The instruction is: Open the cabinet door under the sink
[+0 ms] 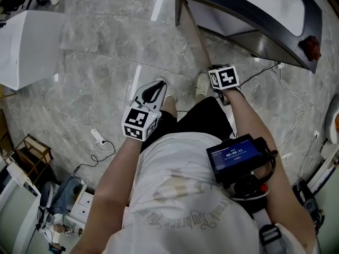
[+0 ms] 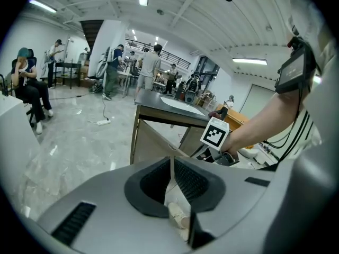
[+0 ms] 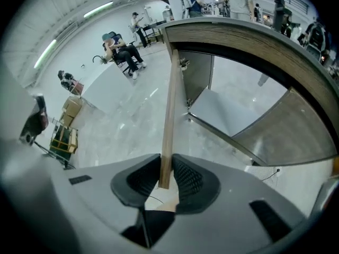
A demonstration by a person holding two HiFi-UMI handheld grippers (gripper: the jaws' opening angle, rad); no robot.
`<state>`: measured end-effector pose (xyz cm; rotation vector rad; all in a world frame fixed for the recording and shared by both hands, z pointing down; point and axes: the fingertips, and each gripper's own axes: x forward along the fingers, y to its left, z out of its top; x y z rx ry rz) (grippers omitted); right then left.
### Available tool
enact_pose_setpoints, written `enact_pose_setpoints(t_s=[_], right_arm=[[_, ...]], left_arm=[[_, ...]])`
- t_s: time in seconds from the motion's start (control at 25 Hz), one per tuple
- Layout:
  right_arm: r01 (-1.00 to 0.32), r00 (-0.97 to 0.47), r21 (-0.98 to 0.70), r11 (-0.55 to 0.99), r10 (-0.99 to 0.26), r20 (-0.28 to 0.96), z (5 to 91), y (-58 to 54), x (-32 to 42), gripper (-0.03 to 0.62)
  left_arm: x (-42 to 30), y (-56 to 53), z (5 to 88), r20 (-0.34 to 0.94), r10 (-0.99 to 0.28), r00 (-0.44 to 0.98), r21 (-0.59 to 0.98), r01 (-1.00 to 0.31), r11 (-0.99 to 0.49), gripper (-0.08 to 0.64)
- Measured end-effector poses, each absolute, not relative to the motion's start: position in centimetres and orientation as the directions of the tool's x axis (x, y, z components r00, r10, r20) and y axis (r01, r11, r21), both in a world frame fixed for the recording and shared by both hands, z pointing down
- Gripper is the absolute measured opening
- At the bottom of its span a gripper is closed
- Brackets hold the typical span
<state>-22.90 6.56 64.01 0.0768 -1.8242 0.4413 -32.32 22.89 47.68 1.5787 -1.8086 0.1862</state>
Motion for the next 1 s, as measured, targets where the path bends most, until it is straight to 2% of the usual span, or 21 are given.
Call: enact_pose_setpoints(t_s=[0.24,0.84,1.0], right_arm=[[-0.388,-0.330,-0.325,0.863,0.199,0.923,64.2,12.7,-26.1,0.089],[-0.460,-0.428,-0.503,0.732,0.314,0.848,63.4,16.0,-29.6,0.124],[-0.467,-0.454,-0.552,0.690,0.348,0.820,64.3,18.8,-33.2,0.133]], left_arm=[[-34.1,27.6,48.1,0.588,-0.809,-0.009,0.347,-0.901,0.262,0.031],[-33.0,28.0,47.7,0.601,-0.798,-0.049,0.356,-0.877,0.322,0.032],[-33.9,29.2,48.4,0.603,-0.796,-0.051,0.351,-0.879,0.322,0.032]])
